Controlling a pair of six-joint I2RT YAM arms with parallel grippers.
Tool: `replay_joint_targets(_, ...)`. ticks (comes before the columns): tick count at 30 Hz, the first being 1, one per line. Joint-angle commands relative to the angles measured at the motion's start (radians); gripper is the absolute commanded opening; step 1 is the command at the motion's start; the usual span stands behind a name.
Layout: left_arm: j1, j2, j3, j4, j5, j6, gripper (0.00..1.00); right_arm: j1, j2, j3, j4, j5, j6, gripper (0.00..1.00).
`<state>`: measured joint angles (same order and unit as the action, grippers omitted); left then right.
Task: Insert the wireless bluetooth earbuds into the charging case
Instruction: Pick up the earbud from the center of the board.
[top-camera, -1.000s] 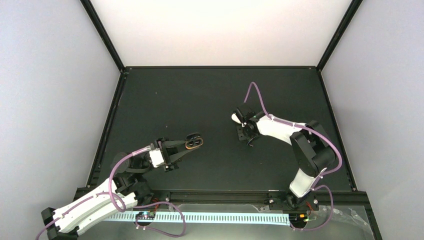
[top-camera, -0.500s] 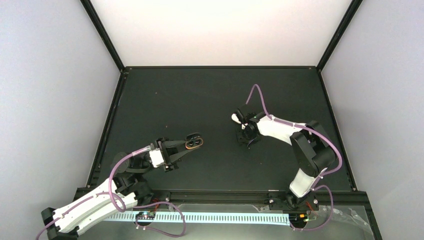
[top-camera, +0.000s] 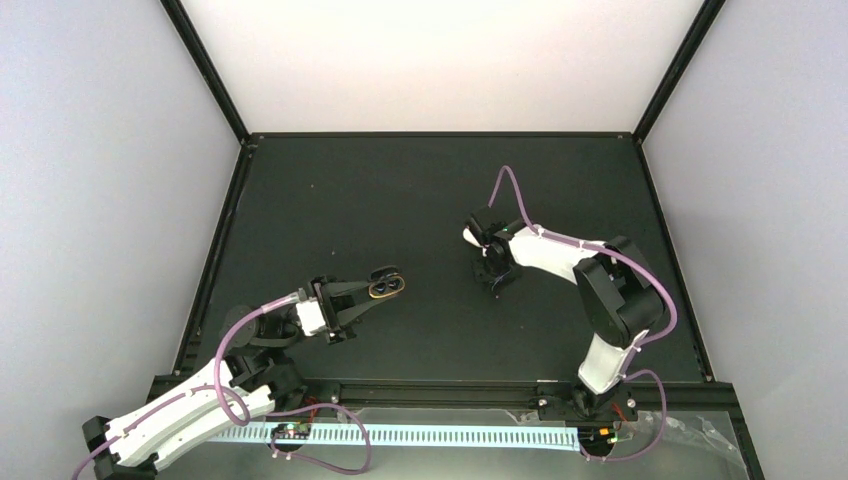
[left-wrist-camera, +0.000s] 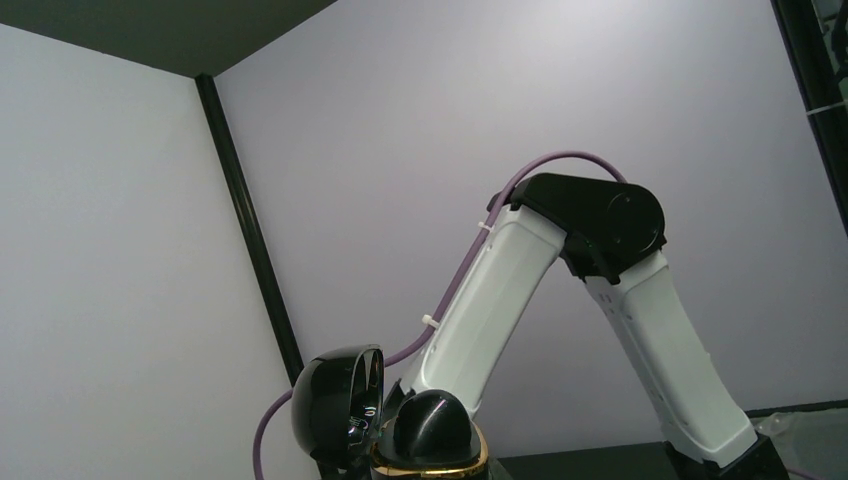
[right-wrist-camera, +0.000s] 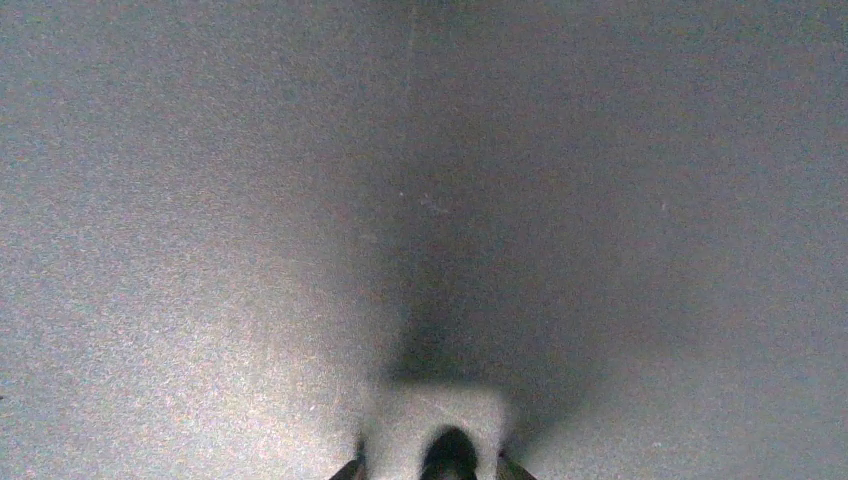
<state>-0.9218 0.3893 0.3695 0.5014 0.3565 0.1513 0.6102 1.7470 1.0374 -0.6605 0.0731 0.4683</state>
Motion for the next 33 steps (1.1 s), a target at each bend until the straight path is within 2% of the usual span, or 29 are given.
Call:
replay_joint_targets(1,0.006,-0.01,0.008,-0.001,-0.003,0.01,0.02,-0.004,0.026,0.026,-0.02,0.027,-0.035,0.32)
replay_joint_targets(29,0.006,-0.004,0.008,0.002,-0.003,0.008,0.02,-0.001,0.014,-0.026,0.007,-0.009,-0.032,0.01)
replay_joint_targets(33,0.006,-0.003,0.008,0.003,-0.002,0.008,0.02,-0.001,-0.009,-0.041,0.019,0.003,-0.018,0.01)
